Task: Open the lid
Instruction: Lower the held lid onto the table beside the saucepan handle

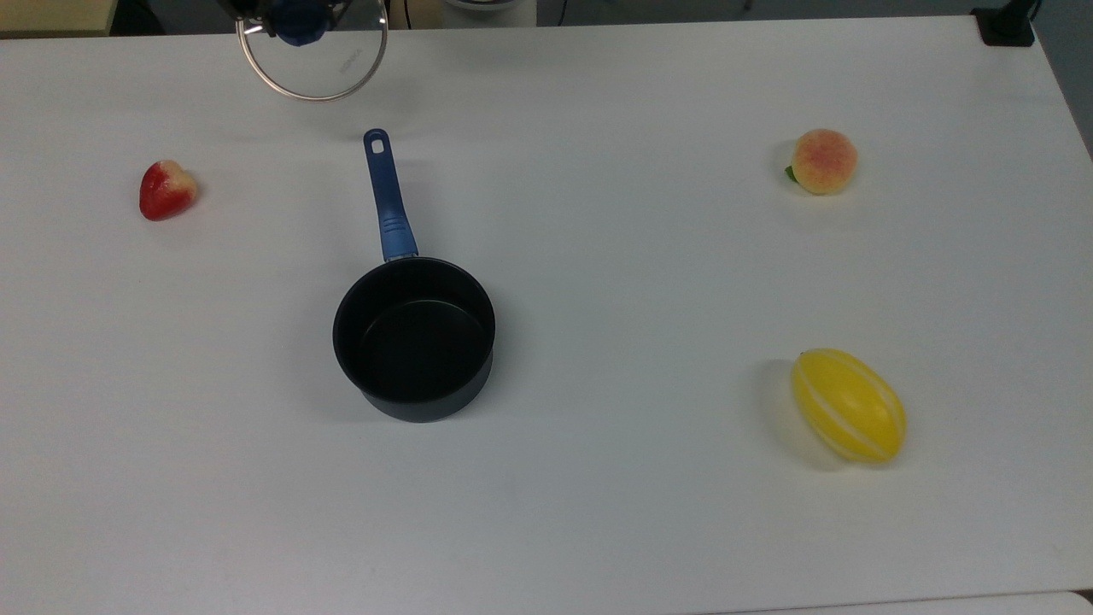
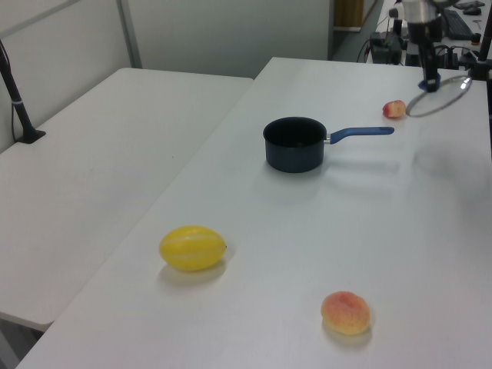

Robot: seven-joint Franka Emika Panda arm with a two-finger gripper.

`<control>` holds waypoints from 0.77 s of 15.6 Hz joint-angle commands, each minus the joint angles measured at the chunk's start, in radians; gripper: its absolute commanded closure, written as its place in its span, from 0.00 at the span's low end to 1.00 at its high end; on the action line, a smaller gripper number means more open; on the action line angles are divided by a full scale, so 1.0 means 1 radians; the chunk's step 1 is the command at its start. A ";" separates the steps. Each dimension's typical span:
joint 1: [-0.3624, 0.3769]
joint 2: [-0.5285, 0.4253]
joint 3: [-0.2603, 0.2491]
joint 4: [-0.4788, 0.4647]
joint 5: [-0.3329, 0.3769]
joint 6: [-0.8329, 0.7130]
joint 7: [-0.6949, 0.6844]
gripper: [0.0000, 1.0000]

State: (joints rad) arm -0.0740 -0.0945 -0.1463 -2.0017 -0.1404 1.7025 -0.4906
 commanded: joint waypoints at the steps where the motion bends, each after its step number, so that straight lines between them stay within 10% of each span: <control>1: 0.019 -0.048 -0.009 -0.130 -0.027 0.094 -0.022 0.86; 12: 0.049 -0.041 -0.007 -0.391 -0.053 0.556 0.119 0.84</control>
State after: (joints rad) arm -0.0496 -0.0963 -0.1462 -2.2992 -0.1757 2.1029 -0.4621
